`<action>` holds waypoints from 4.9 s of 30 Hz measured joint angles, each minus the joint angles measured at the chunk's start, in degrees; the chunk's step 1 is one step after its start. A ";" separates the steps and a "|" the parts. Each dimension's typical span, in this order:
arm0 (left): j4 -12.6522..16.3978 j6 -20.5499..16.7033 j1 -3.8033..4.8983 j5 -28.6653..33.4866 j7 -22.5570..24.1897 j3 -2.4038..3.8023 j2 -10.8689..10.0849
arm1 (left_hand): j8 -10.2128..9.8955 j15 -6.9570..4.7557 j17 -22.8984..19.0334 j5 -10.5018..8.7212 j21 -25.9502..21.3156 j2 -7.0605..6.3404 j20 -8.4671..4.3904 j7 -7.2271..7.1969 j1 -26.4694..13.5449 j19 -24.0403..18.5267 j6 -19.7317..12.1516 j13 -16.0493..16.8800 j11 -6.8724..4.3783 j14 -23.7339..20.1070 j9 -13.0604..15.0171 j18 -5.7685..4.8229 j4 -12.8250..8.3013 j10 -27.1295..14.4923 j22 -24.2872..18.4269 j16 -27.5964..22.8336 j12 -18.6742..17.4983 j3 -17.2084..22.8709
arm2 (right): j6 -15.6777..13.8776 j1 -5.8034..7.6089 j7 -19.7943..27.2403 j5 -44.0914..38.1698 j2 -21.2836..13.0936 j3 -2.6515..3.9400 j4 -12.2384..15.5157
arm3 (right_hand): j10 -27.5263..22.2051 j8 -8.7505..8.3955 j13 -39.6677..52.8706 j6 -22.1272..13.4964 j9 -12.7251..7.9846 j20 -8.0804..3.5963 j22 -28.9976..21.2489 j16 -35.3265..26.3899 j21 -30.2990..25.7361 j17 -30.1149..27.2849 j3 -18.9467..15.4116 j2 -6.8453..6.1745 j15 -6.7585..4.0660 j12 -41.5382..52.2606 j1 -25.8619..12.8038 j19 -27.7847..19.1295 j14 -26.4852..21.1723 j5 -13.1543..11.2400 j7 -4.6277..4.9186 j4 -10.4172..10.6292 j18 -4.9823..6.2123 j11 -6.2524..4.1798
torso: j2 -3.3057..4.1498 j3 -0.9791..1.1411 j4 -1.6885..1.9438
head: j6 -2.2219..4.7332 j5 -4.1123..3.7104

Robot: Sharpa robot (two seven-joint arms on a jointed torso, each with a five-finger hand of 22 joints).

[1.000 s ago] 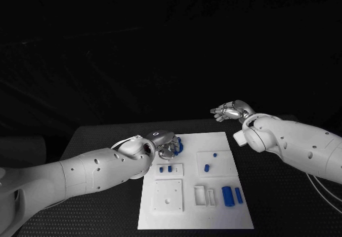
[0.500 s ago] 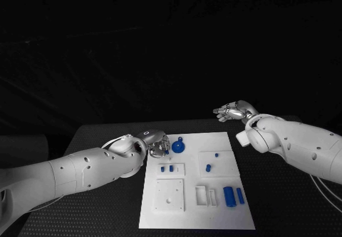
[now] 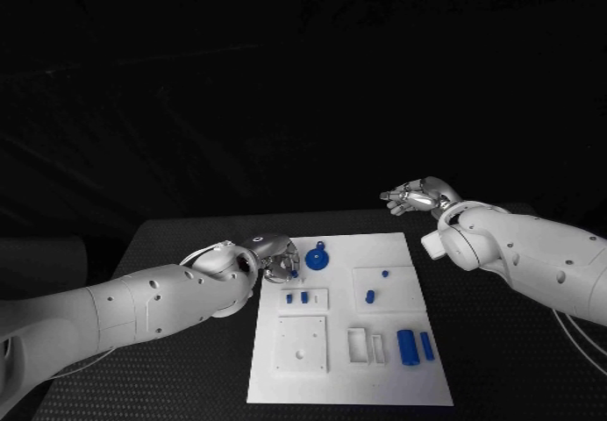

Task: Assemble the parts on the task board

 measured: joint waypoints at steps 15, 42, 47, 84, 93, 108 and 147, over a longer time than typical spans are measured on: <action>-0.12 0.40 -0.65 0.27 -0.02 -0.01 0.54 | -0.01 0.00 -0.05 0.00 0.00 -0.01 0.00 -0.07 0.01 0.00 -0.07 0.00 0.00 0.00 -0.04 0.00 0.00 0.00 -0.01 0.00 0.00 0.00 | 0.01 -0.01 0.00 0.00 -0.05 0.00 0.05 | 0.00 0.00 -0.01 0.00 -0.01 0.00 0.05 0.00 0.00 0.01 0.00 0.00 0.00 0.00 0.00 0.00 0.00 0.00 0.00 0.00 0.86 0.00 | -0.01 0.07 -0.05 | -0.16 -0.12; -1.24 0.89 -0.71 0.03 -0.15 0.00 2.34 | -0.02 0.01 -0.04 0.00 0.00 -0.03 0.00 -0.17 0.03 0.00 -0.17 -0.05 0.21 -0.01 -0.04 -0.01 0.00 -0.21 -0.03 0.00 -0.45 0.00 | 0.03 -0.01 -0.01 0.00 -0.01 0.00 0.07 | 0.00 0.00 -0.11 0.00 -0.03 0.00 0.09 0.00 0.00 0.01 0.00 0.00 0.00 0.00 0.00 0.00 0.00 0.00 0.00 0.00 0.86 0.00 | -0.01 0.04 -0.05 | -0.15 -0.35; -1.39 0.95 -0.73 0.02 -0.15 0.03 2.48 | -0.02 0.01 -0.04 0.00 0.00 -0.03 0.00 -0.17 0.03 0.00 -0.18 -0.03 0.21 -0.01 -0.04 -0.01 0.10 -0.22 -0.04 0.00 -0.45 0.10 | 0.03 -0.01 -0.01 0.00 0.01 0.00 0.07 | 0.00 0.00 -0.11 0.00 -0.03 0.00 0.08 0.00 0.00 0.01 0.00 0.00 0.00 0.00 0.00 0.00 0.00 0.00 0.00 0.00 0.86 0.00 | -0.01 0.03 -0.05 | -0.09 -0.37; -2.11 3.80 -0.61 -1.83 -1.72 -0.19 3.13 | -0.24 0.02 -0.08 -0.23 0.00 -0.03 0.01 -0.06 0.03 0.00 -0.06 -0.19 0.20 -0.02 -0.08 -0.06 0.13 -0.22 -0.02 0.00 -0.92 0.13 | 0.06 -0.02 -0.02 -0.01 -0.02 0.00 0.09 | 0.00 0.00 -0.15 0.00 -0.07 0.00 0.12 0.00 0.00 -0.03 0.00 0.00 0.00 0.22 0.00 0.00 0.00 0.00 0.00 0.00 0.86 0.00 | -0.01 0.04 -0.03 | -0.12 -0.50; -1.65 1.67 -0.93 -1.31 -0.24 -0.43 2.27 | -2.29 0.42 -0.08 -0.23 0.00 -1.82 -0.20 1.78 0.69 0.21 -3.55 -0.39 0.76 -0.01 -1.11 0.02 -0.10 -1.58 -0.02 0.00 -1.95 0.37 | 0.07 -0.02 -0.02 -0.01 -0.06 0.00 0.03 | 0.00 0.00 -0.15 0.00 -0.07 0.00 0.12 0.00 0.00 -0.03 0.00 0.00 0.00 0.22 0.00 0.00 0.00 0.00 0.00 0.00 0.86 0.00 | -0.01 0.03 -0.05 | -0.04 -0.46; -0.50 -2.09 -0.88 1.07 4.37 -0.32 0.27 | -2.63 1.34 -0.15 -1.33 -0.23 -5.02 0.02 2.20 0.51 -0.01 -4.59 -0.53 1.76 -0.93 -0.99 0.72 -0.23 -3.41 -0.03 -0.40 -2.66 -0.23 | 0.15 -0.04 -0.02 -0.46 -0.46 0.00 0.17 | 0.00 0.00 -0.23 0.00 -0.13 0.00 0.23 0.00 -0.23 -0.03 -0.17 0.00 0.00 0.22 0.00 0.00 0.00 0.00 0.00 -0.17 0.86 0.00 | -0.03 0.10 -0.08 | 0.31 -0.59; -3.76 4.77 0.79 -21.01 7.86 -1.22 6.09 | -0.88 0.49 3.34 -1.99 6.86 -7.14 2.12 -0.58 5.67 -7.70 -2.21 24.88 -0.11 -16.71 0.58 0.45 -1.35 -31.25 -0.02 17.10 54.21 1.06 | 0.69 -0.18 -0.02 -1.48 -0.39 -0.01 0.29 | 0.00 0.00 -0.20 0.00 -0.17 0.00 0.26 0.00 -0.23 -0.02 -0.17 0.24 0.00 0.45 -0.24 0.00 0.00 0.00 0.00 -0.17 0.86 0.00 | 0.01 0.07 -0.09 | 0.36 -0.78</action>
